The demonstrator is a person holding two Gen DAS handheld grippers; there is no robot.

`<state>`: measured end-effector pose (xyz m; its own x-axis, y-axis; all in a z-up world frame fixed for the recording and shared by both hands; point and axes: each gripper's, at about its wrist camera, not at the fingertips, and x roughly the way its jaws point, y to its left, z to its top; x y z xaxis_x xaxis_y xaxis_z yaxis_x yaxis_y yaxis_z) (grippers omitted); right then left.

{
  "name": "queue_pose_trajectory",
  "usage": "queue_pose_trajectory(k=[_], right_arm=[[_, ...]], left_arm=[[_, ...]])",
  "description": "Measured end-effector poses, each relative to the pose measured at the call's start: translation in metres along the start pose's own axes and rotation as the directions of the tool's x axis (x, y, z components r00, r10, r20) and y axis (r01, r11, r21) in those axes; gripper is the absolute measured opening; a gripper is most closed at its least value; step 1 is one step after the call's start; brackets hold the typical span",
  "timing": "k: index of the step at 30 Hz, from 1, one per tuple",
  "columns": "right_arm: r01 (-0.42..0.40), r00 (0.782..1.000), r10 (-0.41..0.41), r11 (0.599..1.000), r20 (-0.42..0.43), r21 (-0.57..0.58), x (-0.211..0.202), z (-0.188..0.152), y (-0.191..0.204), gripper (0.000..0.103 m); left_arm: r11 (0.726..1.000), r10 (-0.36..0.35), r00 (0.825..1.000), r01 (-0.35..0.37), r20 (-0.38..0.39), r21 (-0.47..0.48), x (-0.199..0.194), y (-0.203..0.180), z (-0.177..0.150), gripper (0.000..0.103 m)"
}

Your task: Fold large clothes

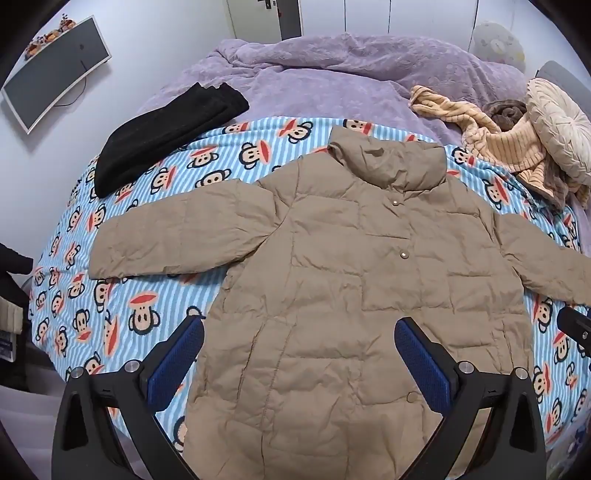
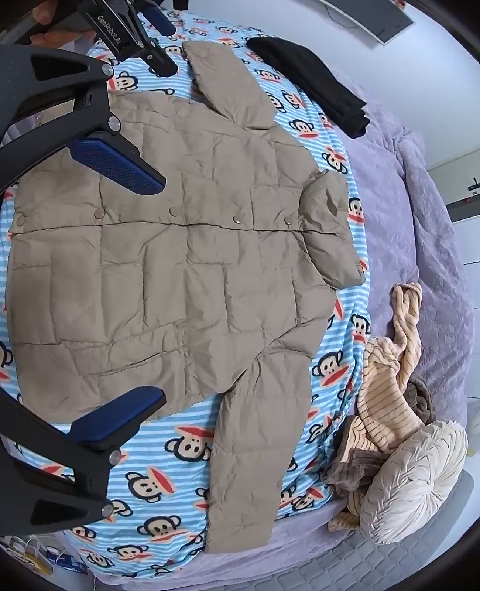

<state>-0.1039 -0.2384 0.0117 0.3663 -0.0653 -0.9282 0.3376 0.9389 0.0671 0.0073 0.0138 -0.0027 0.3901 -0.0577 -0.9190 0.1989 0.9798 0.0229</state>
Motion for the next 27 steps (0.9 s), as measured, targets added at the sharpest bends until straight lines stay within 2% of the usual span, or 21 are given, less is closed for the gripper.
queue_pose_trajectory(k=[1, 3, 19, 27], right_arm=[[0.000, 1.000, 0.000, 1.000, -0.001, 0.001, 0.000, 0.000, 0.000, 0.103], [0.004, 1.000, -0.004, 1.000, -0.002, 0.002, -0.001, 0.000, 0.002, 0.103], [-0.006, 1.000, 0.006, 1.000, 0.001, -0.008, -0.002, 0.003, 0.001, 0.103], [-0.006, 1.000, 0.006, 1.000, 0.002, -0.010, -0.004, 0.002, 0.001, 0.103]], left_arm=[[1.000, -0.010, 1.000, 0.010, -0.004, 0.002, 0.000, 0.003, 0.001, 0.103], [1.000, 0.027, 1.000, -0.027, 0.013, 0.013, -0.005, -0.012, 0.000, 0.103], [1.000, -0.017, 1.000, 0.017, 0.000, 0.012, -0.010, -0.022, -0.005, 0.103], [1.000, -0.016, 1.000, 0.016, 0.002, 0.015, -0.011, -0.023, -0.008, 0.103]])
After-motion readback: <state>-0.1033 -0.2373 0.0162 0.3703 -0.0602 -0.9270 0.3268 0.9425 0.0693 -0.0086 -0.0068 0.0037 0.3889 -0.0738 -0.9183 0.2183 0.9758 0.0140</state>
